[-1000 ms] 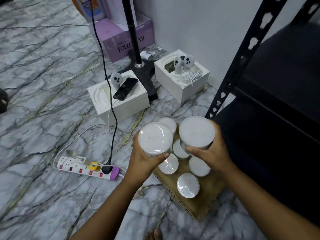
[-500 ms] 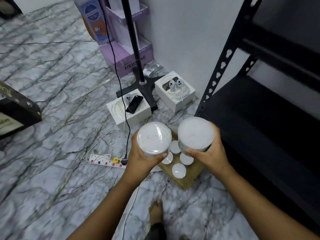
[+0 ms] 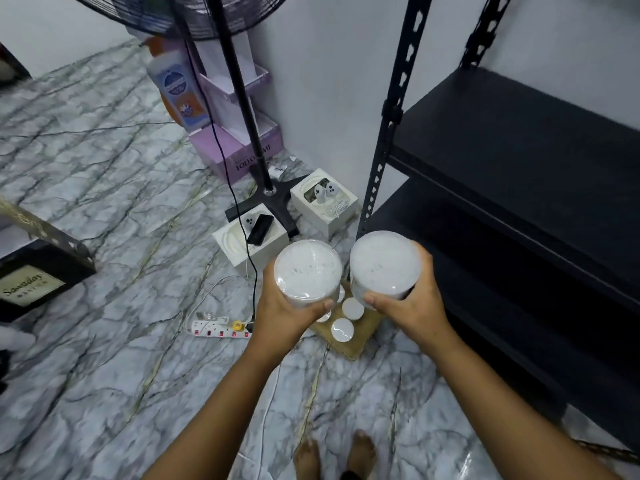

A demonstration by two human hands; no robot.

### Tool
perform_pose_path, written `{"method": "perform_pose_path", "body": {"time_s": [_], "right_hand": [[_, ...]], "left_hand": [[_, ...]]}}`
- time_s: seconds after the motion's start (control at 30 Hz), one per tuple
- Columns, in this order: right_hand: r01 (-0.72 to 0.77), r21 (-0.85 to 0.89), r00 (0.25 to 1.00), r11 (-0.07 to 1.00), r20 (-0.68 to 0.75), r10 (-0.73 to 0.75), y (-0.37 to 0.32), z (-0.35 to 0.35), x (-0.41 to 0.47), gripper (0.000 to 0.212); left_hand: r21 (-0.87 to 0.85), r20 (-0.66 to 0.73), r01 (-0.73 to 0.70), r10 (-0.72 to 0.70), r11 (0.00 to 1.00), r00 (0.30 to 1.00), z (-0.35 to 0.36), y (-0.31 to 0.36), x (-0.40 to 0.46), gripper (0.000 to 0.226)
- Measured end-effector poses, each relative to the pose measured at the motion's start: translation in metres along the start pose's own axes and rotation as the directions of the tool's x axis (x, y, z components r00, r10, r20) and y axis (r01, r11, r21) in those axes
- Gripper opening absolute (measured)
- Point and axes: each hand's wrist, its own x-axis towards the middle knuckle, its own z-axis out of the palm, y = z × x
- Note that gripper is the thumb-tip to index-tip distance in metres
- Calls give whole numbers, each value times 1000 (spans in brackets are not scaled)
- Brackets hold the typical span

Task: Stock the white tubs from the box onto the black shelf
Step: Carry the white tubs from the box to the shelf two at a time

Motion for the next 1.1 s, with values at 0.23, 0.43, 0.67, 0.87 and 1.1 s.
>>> {"method": "perform_pose_path", "body": {"time_s": [0.23, 0.43, 0.67, 0.87, 1.1], "right_hand": [[-2, 7, 997, 1000, -83, 3, -42, -9, -37, 95], [-21, -17, 980, 1000, -198, 17, -59, -31, -59, 100], [-29, -23, 955, 999, -297, 21, -68, -92, -69, 96], [-28, -10, 940, 1000, -341, 23, -71, -171, -71, 95], [-10, -30, 924, 999, -383, -2, -66, -255, -76, 95]], "left_hand": [[34, 97, -33, 29, 999, 995, -2, 34, -19, 88], [47, 194, -79, 68, 996, 979, 14, 57, -21, 91], [70, 282, -139, 114, 988, 953, 76, 82, -14, 90], [121, 289, -182, 141, 976, 947, 151, 104, -21, 87], [26, 325, -151, 134, 988, 936, 233, 119, -33, 89]]}}
